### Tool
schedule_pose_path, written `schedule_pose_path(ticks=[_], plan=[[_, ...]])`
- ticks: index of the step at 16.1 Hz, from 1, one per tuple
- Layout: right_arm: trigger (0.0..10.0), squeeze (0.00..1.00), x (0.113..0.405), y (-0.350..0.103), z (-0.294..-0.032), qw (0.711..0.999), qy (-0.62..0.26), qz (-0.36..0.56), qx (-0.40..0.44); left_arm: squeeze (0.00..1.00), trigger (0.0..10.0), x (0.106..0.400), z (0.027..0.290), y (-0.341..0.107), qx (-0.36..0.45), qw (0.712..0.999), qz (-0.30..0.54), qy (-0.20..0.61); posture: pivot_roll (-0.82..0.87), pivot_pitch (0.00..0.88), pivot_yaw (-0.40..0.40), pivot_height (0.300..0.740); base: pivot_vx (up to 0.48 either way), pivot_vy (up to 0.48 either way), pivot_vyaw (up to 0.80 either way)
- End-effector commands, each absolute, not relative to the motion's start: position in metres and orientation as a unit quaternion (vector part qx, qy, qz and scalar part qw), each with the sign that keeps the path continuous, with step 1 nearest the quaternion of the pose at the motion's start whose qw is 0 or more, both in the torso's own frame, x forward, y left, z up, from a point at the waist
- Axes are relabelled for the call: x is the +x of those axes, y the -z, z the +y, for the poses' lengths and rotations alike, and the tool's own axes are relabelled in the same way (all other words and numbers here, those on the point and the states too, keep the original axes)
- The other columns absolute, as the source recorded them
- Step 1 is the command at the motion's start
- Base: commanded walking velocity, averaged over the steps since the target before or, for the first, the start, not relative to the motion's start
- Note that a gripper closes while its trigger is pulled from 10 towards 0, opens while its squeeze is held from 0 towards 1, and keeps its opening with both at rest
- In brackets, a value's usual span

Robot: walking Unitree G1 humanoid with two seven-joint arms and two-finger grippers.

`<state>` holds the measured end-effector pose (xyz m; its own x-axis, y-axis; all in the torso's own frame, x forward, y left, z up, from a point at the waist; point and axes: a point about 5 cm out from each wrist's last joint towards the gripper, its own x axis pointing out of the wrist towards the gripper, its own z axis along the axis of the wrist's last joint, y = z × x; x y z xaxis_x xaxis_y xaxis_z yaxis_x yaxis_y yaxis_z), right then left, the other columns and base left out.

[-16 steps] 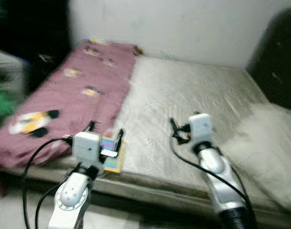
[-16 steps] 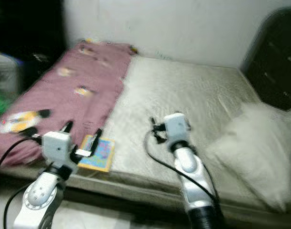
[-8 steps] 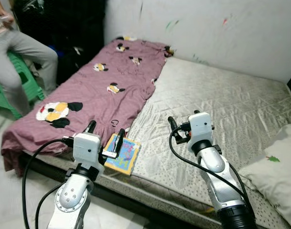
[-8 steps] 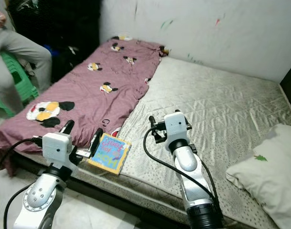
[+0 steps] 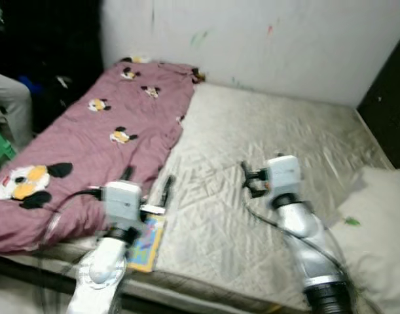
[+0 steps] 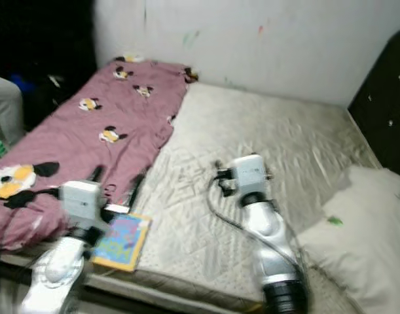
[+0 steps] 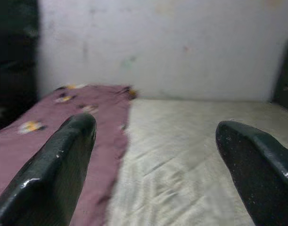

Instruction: Clean up the room

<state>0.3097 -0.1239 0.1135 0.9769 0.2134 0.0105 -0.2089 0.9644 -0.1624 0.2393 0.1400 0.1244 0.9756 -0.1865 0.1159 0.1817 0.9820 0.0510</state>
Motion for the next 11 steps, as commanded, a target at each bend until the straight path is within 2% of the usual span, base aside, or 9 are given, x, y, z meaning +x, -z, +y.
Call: schedule_pose_path(ticks=[1, 2, 6, 9, 11], plan=[[10.0, 0.0, 0.311, -0.116, -0.132, 0.991, -0.095, -0.017, -0.088, 0.0, 10.0, 0.24, 0.137, -0.122, 0.022, 0.995, -0.049, 0.087, -0.04, 0.0, -0.085, 0.74, 0.0, 0.0, 0.0], [10.0, 0.0, 0.311, -0.115, -0.132, 0.992, -0.095, -0.016, -0.088, 0.0, 10.0, 0.24, 0.138, -0.122, 0.019, 0.995, -0.046, 0.083, -0.03, 0.0, -0.083, 0.74, 0.0, 0.0, 0.0], [10.0, 0.0, 0.312, -0.111, -0.131, 0.993, -0.09, -0.009, -0.082, 0.0, 10.0, 0.241, 0.139, -0.118, 0.005, 0.997, -0.04, 0.07, -0.02, 0.0, -0.067, 0.74, 0.0, 0.0, -0.75], [10.0, 0.0, 0.318, -0.1, -0.118, 0.993, -0.094, -0.004, -0.065, 0.0, 10.0, 0.252, 0.143, -0.11, 0.0, 0.999, -0.015, 0.052, -0.02, 0.0, 0.034, 0.74, 0.0, 0.0, -0.8], [10.0, 0.0, 0.324, -0.098, -0.113, 0.995, -0.082, -0.001, -0.056, 0.0, 10.0, 0.265, 0.136, -0.112, 0.005, 0.997, -0.021, 0.076, -0.01, 0.0, 0.04, 0.74, 0.0, 0.0, -0.8]])
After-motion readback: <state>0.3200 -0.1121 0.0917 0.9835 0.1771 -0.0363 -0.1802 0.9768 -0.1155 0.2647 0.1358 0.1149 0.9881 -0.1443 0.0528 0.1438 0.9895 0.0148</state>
